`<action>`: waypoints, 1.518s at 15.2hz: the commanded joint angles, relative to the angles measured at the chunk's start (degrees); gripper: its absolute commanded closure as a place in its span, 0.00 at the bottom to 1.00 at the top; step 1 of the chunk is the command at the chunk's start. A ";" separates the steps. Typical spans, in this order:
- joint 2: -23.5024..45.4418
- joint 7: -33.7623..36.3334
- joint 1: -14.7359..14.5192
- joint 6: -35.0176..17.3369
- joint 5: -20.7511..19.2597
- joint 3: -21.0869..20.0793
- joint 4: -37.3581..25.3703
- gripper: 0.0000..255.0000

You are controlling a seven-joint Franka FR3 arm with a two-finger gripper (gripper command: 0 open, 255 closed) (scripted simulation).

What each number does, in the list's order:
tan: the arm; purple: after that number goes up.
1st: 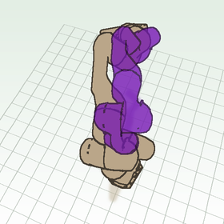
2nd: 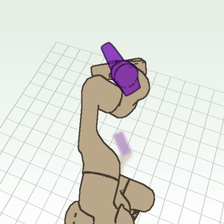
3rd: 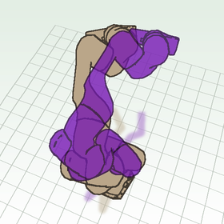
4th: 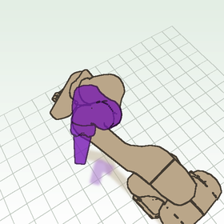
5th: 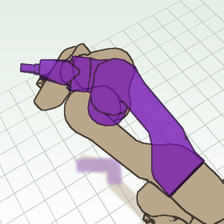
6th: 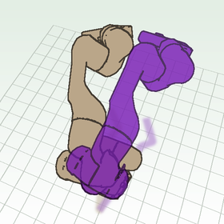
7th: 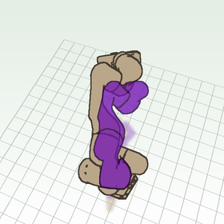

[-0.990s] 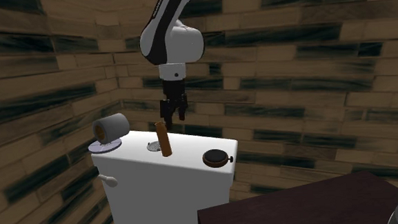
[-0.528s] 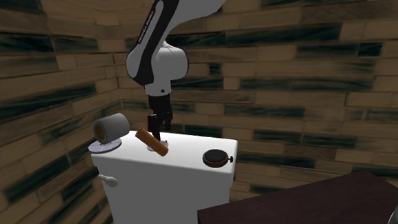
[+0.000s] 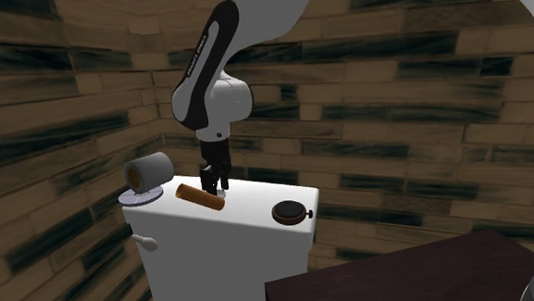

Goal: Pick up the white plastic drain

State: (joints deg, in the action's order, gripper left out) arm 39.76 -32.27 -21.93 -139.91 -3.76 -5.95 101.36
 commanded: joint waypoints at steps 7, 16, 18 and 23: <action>0.06 0.00 0.01 -0.11 -0.01 0.01 0.12 1.00; -3.95 -0.16 0.28 3.33 0.40 -0.36 0.68 1.00; -5.05 -0.22 0.36 4.35 0.52 -0.46 0.75 1.00; -7.68 -0.35 0.54 7.01 0.84 -0.70 0.73 1.00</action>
State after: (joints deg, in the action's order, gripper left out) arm 32.51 -32.54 -21.47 -133.41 -2.99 -6.62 102.14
